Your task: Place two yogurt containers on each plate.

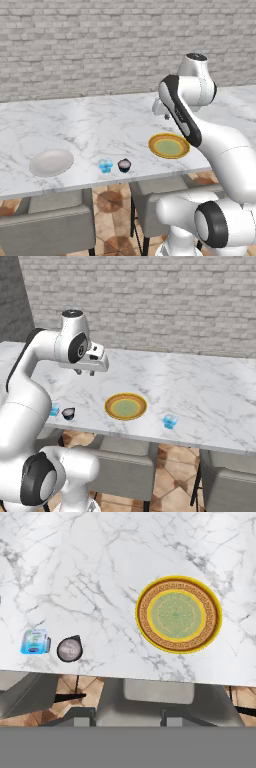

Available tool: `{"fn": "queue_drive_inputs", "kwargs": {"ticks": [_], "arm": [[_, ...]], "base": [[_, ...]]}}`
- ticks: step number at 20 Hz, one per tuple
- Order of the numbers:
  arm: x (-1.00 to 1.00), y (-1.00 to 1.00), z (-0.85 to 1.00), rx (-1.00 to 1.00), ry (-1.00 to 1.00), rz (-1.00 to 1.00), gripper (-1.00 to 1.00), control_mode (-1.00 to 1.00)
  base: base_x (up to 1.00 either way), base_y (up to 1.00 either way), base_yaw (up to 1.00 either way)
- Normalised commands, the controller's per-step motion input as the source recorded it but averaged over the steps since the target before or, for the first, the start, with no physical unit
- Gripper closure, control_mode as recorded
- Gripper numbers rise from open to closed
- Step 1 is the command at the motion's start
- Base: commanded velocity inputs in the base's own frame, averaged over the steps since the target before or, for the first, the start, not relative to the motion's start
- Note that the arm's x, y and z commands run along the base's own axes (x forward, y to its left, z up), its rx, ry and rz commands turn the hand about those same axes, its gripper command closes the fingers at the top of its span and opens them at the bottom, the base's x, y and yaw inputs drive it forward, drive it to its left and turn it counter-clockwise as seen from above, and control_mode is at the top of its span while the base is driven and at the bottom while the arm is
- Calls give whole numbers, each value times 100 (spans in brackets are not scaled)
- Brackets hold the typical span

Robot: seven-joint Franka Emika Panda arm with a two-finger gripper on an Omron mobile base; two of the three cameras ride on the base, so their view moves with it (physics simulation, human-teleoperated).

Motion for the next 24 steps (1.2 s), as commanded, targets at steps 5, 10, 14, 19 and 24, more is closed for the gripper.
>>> {"fn": "queue_drive_inputs", "kwargs": {"ticks": [5,10,14,19,24], "arm": [[-14,2,-22,0,0,0,-100,-100],[-34,26,-41,0,0,3,-100,-100],[-39,37,-36,0,0,10,-100,-100],[-34,37,-33,0,0,12,-100,-100],[-17,34,-29,0,0,13,-100,-100]], "base": [[0,0,0],[0,0,0],[0,0,0],[0,0,0],[0,0,0]]}}
